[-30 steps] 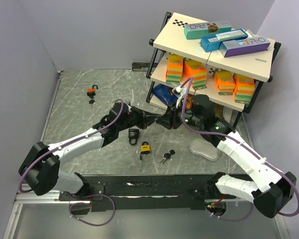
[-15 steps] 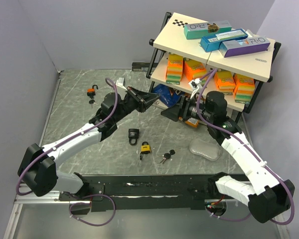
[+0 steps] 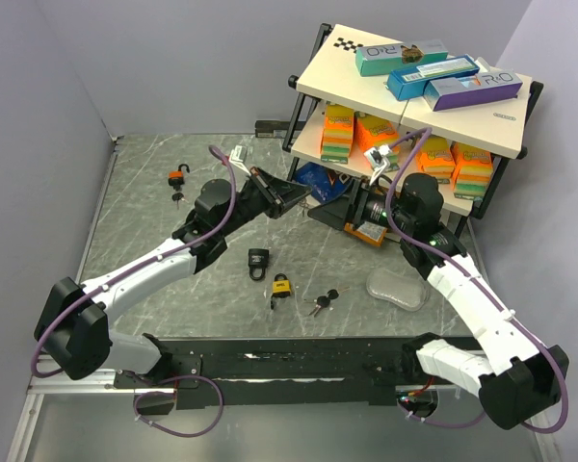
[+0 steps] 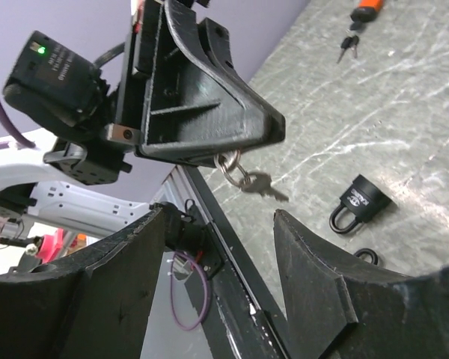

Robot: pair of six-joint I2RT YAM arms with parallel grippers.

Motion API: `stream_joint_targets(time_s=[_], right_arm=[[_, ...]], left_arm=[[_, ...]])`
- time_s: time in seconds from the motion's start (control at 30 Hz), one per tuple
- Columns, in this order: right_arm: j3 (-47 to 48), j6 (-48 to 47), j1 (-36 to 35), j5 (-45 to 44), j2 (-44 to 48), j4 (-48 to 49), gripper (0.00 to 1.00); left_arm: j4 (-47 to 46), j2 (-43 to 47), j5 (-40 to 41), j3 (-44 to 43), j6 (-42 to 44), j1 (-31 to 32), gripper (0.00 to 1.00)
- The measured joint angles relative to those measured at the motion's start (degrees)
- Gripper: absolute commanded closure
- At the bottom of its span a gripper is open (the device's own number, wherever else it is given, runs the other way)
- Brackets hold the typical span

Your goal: Unlock with the key

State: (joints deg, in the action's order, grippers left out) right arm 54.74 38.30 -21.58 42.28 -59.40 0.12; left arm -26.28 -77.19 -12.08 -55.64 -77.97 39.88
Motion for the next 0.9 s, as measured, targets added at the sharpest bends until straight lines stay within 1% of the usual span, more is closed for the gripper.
stream_joint_targets(time_s=[0.17, 0.2, 0.5, 0.83, 0.9], right_arm=[[0.0, 0.96, 0.0, 0.63, -0.44, 2.62, 0.43], [0.0, 1.29, 0.0, 0.66, -0.63, 3.04, 0.45], [0.0, 3.04, 0.0, 0.66, -1.6, 4.7, 0.61], [0.0, 6.51, 0.0, 1.38, -2.08, 7.52, 0.77], [0.0, 7.23, 0.0, 1.77, -2.16, 7.89, 0.83]], left_arm=[[-1.38, -0.22, -1.27, -0.02, 0.42, 0.5, 0.99], [-1.92, -0.35, -1.62, -0.02, 0.39, 0.68, 0.99], [-4.79, -0.57, -3.08, -0.02, 0.37, 1.62, 0.99], [-6.4, -0.7, -3.06, 0.0, 0.39, 2.32, 0.99], [-6.47, -0.7, -3.04, 0.0, 0.61, 2.34, 0.99]])
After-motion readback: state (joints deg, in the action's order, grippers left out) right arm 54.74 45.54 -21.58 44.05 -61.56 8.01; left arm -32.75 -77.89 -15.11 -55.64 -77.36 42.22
